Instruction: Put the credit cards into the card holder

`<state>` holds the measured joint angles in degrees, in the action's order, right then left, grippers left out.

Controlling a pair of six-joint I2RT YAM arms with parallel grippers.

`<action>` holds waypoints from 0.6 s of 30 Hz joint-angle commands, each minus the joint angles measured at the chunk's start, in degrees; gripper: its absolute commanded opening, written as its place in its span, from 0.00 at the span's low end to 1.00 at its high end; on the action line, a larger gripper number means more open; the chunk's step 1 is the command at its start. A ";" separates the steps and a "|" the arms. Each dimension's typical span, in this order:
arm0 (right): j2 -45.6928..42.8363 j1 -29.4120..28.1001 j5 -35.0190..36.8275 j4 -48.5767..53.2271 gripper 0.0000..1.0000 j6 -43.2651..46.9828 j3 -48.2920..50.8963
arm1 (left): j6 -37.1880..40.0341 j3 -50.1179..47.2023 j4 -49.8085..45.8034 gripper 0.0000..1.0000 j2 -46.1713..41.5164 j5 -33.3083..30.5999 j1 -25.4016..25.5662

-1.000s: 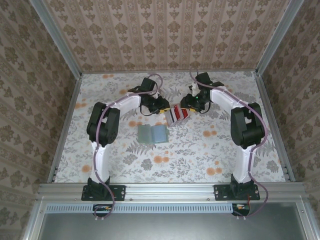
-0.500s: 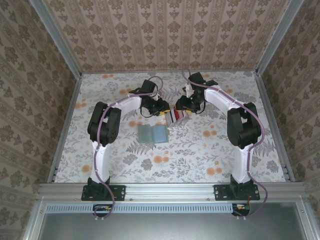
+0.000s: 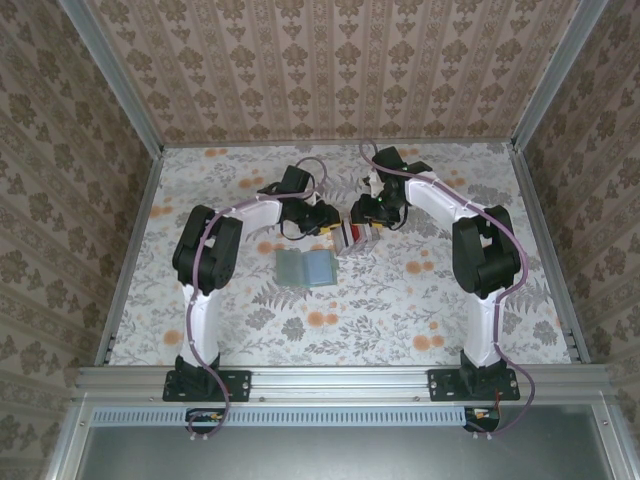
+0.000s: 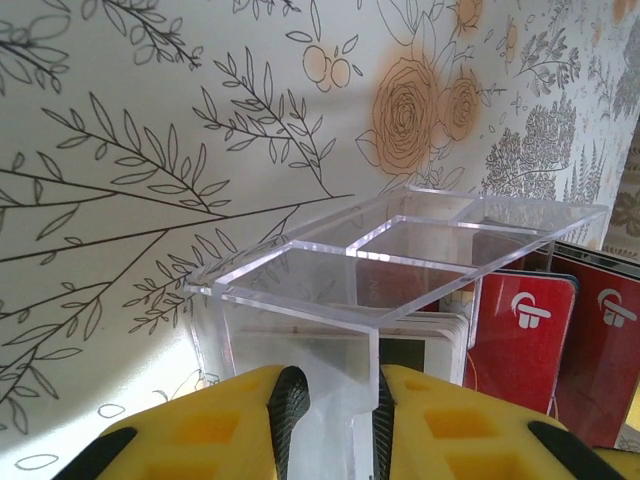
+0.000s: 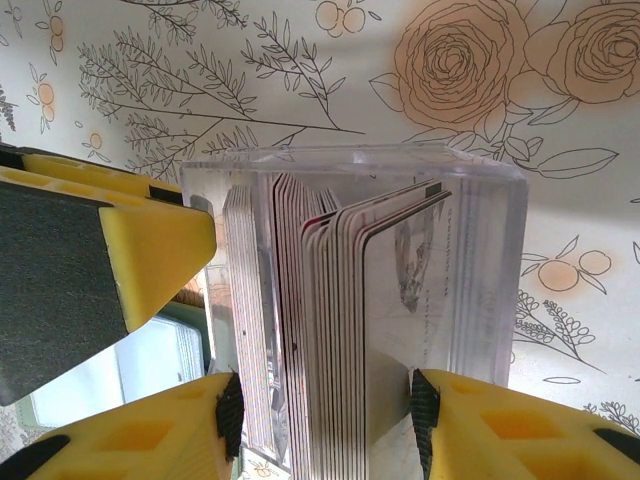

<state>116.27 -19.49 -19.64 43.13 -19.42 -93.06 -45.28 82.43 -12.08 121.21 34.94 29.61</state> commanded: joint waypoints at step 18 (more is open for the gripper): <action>-2.32 -0.79 2.23 3.98 0.47 0.44 -1.01 | -2.08 -3.91 0.96 0.29 -2.02 0.66 1.07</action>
<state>116.11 -19.77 -18.37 44.01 -19.42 -93.19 -46.54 80.20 -8.93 120.36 34.98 29.74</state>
